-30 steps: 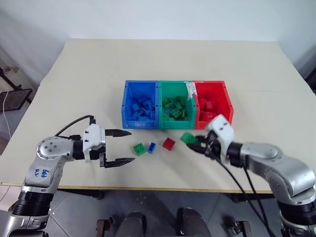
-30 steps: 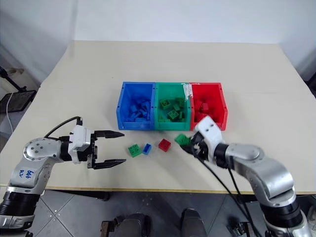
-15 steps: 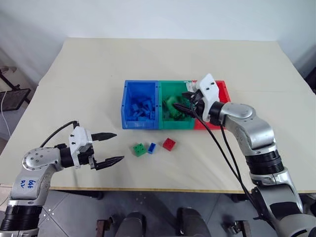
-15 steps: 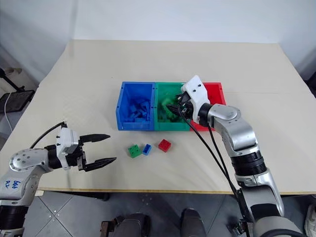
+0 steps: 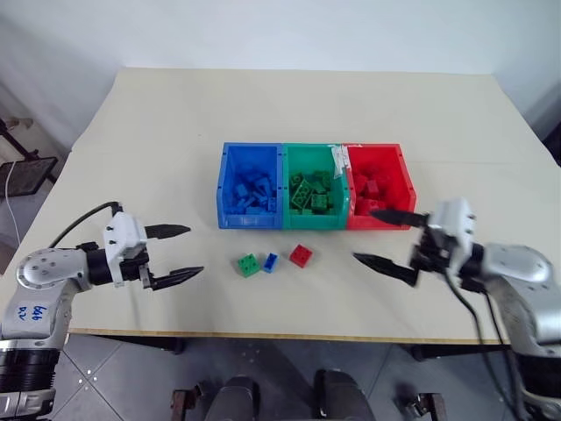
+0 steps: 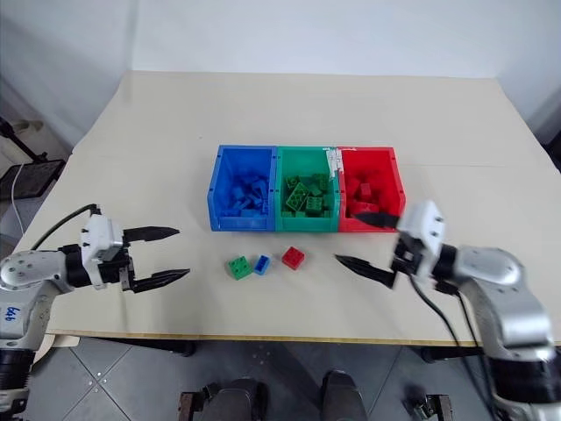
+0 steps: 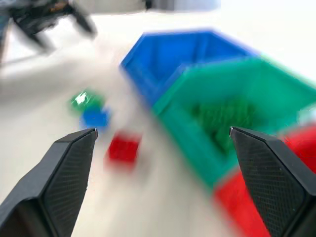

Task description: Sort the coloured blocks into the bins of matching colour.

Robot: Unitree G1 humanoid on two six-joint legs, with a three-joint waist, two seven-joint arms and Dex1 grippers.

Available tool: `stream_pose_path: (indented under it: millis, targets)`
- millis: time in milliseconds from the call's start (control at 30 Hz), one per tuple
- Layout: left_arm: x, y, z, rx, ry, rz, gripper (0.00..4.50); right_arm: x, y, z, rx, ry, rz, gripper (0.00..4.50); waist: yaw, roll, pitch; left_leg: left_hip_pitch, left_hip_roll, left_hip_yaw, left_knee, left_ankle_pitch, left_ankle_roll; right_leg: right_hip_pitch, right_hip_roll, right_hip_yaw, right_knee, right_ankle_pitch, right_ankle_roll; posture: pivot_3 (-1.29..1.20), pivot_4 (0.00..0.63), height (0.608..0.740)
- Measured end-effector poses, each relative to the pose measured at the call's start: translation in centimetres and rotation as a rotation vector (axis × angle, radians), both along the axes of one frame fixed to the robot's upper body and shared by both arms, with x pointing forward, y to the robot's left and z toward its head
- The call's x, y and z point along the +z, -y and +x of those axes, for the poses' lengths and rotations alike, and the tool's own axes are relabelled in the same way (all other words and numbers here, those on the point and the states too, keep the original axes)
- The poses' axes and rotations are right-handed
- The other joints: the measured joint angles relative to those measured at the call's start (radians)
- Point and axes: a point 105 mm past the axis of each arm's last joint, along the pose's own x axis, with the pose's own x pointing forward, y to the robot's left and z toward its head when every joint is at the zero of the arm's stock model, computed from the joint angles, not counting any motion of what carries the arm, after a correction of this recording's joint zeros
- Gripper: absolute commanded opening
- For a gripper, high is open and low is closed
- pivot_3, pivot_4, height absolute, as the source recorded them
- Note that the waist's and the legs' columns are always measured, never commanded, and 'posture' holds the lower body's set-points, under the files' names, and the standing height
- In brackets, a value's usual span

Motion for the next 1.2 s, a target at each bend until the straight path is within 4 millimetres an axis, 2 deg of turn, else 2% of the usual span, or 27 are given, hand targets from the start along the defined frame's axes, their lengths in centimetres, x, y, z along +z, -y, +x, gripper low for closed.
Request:
stream_pose_path:
  millis: [133,233,367,467,633,733,933,1033,1200]
  targets:
    - [-0.6,0.4,-1.3,-0.145,-0.117,0.138,4.50,-1.7,3.4,-3.7,0.011,-0.042,-0.130,4.47,0.005,0.000,0.000,0.001,0.000,0.001,0.000,0.000,0.000,0.001,0.000,0.000,-0.001,0.000,0.000,0.00,0.150,0.740]
    - [0.9,3.4,-1.1,-0.298,-0.057,0.169,4.50,-1.0,4.1,-4.2,0.003,-0.039,-0.153,4.47,0.007,0.000,0.000,0.002,0.003,0.000,0.001,0.000,0.001,0.005,0.000,0.000,-0.002,0.000,0.000,0.00,0.150,0.740]
    - [2.5,8.7,-0.3,-0.459,0.017,0.194,4.50,-0.9,3.3,-5.1,0.030,-0.059,-0.162,4.47,0.022,0.000,0.000,0.004,0.002,-0.003,0.002,0.000,0.001,0.008,0.000,-0.002,-0.002,0.000,0.000,0.00,0.150,0.740]
    - [1.6,12.6,0.6,-0.523,0.014,0.306,4.50,-1.1,2.9,-5.3,0.016,-0.064,-0.158,4.47,0.033,0.000,0.000,0.002,-0.003,-0.002,0.003,0.000,0.001,0.009,0.000,-0.003,-0.003,0.001,0.001,0.00,0.150,0.740]
    - [0.5,18.3,1.5,-0.554,0.046,0.361,4.50,-0.7,2.4,-5.2,-0.025,-0.043,-0.143,4.47,0.033,0.000,0.000,0.002,-0.003,-0.003,0.003,0.000,0.001,0.009,0.000,-0.004,-0.004,0.001,0.001,0.00,0.150,0.740]
    - [-0.1,20.5,3.6,-0.505,0.100,0.394,4.50,-0.8,1.7,-5.6,-0.039,-0.041,-0.127,4.47,0.035,-0.001,0.001,0.002,-0.003,-0.003,0.003,0.000,0.001,0.010,0.000,-0.005,-0.005,0.001,0.001,0.00,0.150,0.740]
    - [-1.6,21.5,4.9,-0.479,0.100,0.429,4.50,-1.1,0.7,-6.6,-0.056,-0.068,-0.110,4.47,0.034,-0.001,0.001,0.002,-0.003,-0.003,0.003,0.000,0.001,0.010,0.000,-0.005,-0.005,0.001,0.001,0.00,0.150,0.740]
    - [-2.5,22.2,4.7,-0.500,0.079,0.435,3.92,-1.3,0.7,-6.7,-0.070,-0.076,-0.107,4.50,0.037,-0.001,0.001,0.002,-0.004,-0.003,0.004,0.001,0.002,0.010,0.000,-0.005,-0.005,0.001,0.002,0.00,0.150,0.740]
    - [-3.0,22.1,4.7,-0.519,0.071,0.477,2.32,-1.7,0.7,-7.0,-0.081,-0.097,-0.110,4.50,0.036,-0.001,0.001,0.002,-0.004,-0.003,0.004,0.001,0.002,0.010,0.000,-0.005,-0.005,0.001,0.002,0.00,0.150,0.740]
